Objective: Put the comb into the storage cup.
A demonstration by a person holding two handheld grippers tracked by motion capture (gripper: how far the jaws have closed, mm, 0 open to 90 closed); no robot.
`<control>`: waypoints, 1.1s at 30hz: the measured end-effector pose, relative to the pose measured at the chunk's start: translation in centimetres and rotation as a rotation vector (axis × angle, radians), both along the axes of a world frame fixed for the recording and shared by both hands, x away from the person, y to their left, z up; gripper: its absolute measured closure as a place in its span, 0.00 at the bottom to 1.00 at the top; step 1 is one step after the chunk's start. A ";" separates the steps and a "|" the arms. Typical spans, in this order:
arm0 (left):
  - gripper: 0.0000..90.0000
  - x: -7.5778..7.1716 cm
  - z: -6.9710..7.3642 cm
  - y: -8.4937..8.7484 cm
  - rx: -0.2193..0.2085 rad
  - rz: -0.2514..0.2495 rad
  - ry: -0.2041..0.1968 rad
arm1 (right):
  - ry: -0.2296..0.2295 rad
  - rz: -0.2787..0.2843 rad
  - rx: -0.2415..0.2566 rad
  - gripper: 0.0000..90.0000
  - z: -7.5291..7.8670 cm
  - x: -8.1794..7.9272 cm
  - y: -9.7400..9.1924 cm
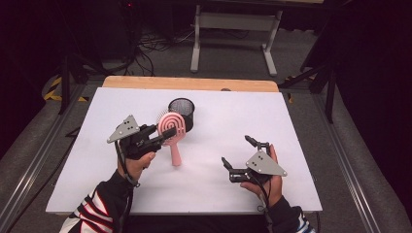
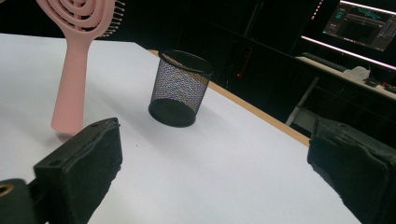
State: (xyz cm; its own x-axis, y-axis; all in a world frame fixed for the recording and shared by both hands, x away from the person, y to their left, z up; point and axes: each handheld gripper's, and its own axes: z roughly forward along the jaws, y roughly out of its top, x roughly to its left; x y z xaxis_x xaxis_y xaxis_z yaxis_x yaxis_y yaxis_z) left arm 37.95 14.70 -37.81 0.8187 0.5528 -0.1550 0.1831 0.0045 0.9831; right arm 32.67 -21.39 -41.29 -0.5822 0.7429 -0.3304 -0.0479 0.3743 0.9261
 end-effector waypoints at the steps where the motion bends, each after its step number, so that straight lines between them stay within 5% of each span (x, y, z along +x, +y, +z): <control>1: 0.71 0.0 0.0 0.0 -0.005 0.002 0.000 | 0.003 -0.003 0.006 0.04 -0.1 0.0 -0.2; 33: 0.71 0.8 2.6 1.2 -0.022 0.030 -0.055 | 0.037 -0.061 -0.037 0.05 -1.9 -0.7 -2.8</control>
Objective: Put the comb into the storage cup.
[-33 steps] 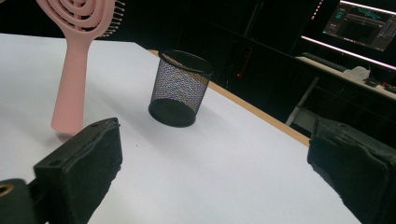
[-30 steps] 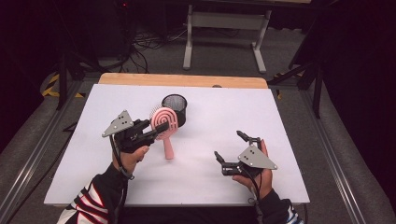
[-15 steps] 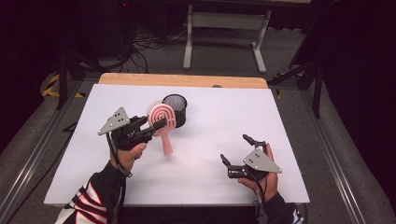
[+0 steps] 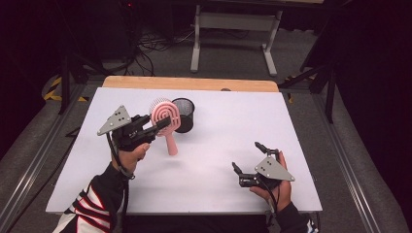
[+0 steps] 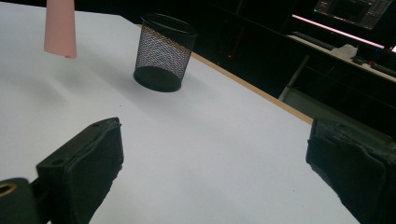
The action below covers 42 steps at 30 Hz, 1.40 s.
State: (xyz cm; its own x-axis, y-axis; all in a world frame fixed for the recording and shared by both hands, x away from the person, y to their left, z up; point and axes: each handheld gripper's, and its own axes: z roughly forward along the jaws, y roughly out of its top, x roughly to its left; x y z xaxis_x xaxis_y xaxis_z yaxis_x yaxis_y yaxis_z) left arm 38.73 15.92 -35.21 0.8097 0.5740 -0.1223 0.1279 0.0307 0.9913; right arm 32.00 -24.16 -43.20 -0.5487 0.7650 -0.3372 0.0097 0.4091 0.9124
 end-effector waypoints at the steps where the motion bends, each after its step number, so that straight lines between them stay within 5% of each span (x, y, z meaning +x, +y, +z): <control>1: 0.71 0.1 0.2 0.0 -0.001 0.002 -0.002 | 0.001 0.001 0.000 0.05 0.0 0.0 0.0; 17: 0.71 0.9 3.1 -0.3 -0.010 0.009 -0.053 | 0.008 0.008 -0.010 0.05 -0.3 0.1 0.2; 42: 0.71 3.2 5.8 -1.0 -0.027 0.022 -0.073 | 0.008 0.014 -0.016 0.05 -0.3 0.1 0.3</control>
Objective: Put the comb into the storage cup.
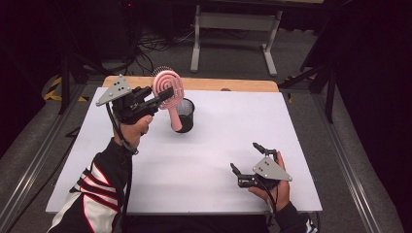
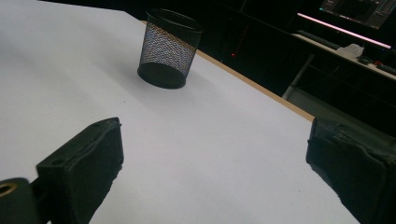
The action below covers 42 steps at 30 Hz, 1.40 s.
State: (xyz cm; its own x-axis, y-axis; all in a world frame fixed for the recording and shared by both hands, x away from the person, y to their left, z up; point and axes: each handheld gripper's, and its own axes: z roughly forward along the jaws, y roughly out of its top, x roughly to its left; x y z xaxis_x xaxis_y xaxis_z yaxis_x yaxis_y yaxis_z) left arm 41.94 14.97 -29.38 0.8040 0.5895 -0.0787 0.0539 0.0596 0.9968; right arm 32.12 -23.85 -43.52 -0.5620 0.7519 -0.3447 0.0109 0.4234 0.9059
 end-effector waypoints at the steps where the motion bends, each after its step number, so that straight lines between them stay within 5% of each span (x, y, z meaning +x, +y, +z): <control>1: 0.71 0.0 0.0 0.0 0.000 0.000 0.000 | 0.000 0.000 0.000 0.05 0.0 0.0 0.0; 42: 0.71 5.7 0.1 -1.2 -0.028 0.055 0.077 | 0.004 0.015 -0.002 0.05 0.0 -0.1 0.1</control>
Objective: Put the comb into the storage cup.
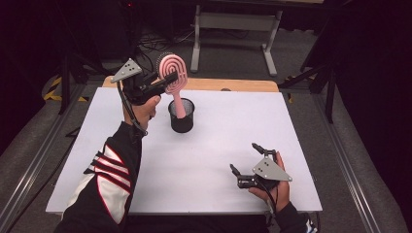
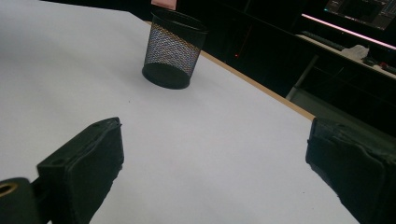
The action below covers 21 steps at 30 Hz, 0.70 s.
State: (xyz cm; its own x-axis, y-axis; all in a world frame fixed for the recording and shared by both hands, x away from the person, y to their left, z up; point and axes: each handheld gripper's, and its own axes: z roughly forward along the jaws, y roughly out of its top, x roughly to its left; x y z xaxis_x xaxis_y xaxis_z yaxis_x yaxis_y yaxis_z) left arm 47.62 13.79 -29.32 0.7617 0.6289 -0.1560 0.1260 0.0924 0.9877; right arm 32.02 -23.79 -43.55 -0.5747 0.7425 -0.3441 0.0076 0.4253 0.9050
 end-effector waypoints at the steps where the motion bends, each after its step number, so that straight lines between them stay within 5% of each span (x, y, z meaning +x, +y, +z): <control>1: 0.71 0.1 0.0 0.0 -0.008 -0.001 0.002 | 0.000 0.001 0.000 0.05 0.0 0.0 0.0; 21: 0.71 2.7 -0.8 -1.2 0.014 0.039 0.034 | 0.002 0.015 -0.002 0.05 -0.1 -0.1 0.2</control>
State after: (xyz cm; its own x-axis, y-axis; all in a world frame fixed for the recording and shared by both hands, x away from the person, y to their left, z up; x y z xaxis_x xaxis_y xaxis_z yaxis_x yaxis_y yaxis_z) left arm 50.27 12.56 -30.17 0.7309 0.6605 -0.1720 0.1556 0.0841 0.9842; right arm 31.93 -23.60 -43.61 -0.5860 0.7334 -0.3445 0.0030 0.4271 0.9042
